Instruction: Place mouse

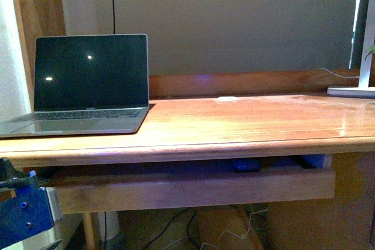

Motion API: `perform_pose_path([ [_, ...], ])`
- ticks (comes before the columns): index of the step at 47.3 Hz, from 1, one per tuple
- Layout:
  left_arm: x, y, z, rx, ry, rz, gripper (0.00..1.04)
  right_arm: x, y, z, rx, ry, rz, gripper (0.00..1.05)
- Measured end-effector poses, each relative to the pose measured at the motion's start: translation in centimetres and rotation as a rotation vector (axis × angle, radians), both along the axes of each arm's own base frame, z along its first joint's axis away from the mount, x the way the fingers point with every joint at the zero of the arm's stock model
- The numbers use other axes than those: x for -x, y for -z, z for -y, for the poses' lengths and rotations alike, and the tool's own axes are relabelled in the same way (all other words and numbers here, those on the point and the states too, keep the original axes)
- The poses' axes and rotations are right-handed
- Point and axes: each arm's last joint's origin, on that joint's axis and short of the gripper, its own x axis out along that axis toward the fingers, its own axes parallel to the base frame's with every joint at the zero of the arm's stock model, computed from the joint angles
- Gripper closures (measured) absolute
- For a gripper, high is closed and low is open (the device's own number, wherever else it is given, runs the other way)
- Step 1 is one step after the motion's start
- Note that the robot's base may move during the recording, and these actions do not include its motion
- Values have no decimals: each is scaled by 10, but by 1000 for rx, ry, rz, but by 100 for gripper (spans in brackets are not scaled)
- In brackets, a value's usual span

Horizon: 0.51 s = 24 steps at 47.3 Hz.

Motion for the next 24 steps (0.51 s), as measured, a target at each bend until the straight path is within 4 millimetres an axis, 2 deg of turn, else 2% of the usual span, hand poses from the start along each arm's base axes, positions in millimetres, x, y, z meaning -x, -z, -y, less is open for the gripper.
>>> perform_pose_path([
  [24, -43, 21, -5, -149, 20, 65, 8, 0, 0, 0, 0, 0, 0, 7],
])
